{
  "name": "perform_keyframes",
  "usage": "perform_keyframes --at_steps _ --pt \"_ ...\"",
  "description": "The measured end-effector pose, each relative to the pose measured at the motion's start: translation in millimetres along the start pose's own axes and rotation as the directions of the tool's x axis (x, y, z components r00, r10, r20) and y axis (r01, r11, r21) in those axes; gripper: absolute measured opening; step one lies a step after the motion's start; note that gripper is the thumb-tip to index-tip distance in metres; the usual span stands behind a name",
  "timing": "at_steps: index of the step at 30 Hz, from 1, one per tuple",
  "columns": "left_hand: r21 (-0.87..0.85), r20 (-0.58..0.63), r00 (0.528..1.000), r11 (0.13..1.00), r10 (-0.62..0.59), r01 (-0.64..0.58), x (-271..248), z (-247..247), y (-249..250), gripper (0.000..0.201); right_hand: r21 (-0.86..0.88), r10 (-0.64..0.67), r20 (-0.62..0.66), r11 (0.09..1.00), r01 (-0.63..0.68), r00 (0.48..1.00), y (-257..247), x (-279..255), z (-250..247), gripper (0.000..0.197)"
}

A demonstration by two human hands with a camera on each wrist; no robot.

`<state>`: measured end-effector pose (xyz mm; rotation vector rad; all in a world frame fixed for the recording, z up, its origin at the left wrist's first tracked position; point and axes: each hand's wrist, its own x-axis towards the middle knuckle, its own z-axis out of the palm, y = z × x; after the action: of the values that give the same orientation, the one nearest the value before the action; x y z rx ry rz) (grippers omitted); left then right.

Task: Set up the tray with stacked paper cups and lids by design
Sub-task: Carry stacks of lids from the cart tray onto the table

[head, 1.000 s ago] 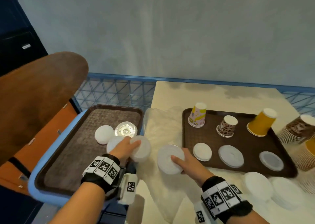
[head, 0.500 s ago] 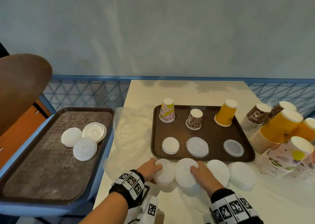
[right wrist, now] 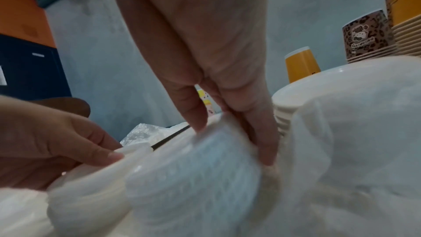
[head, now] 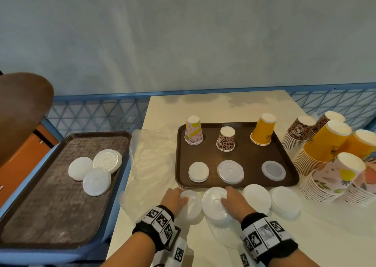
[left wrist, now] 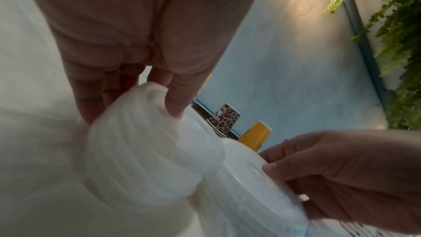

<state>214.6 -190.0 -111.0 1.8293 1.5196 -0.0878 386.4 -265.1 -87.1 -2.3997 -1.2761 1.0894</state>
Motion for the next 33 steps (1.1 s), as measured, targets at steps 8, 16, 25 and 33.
perform_keyframes --at_steps 8,16,25,33 --pt "0.1 -0.119 0.992 0.995 0.033 -0.021 -3 8 1 0.043 -0.026 -0.027 -0.023 0.999 0.027 0.999 -4 1 7 0.042" --pt "-0.086 -0.359 0.929 0.988 0.09 -0.129 -6 -33 -18 0.034 -0.113 -0.318 -0.225 0.947 0.299 0.921 -57 -19 4 0.049" --pt "-0.146 -0.59 0.788 0.983 -0.175 0.109 -3 -156 -102 0.054 -0.097 -0.566 -0.069 0.823 0.56 0.821 -181 -15 53 0.067" --pt "-0.177 -0.435 0.854 0.957 -0.284 0.228 20 -220 -209 0.071 -0.135 -0.544 0.093 0.823 0.552 0.834 -284 35 132 0.099"
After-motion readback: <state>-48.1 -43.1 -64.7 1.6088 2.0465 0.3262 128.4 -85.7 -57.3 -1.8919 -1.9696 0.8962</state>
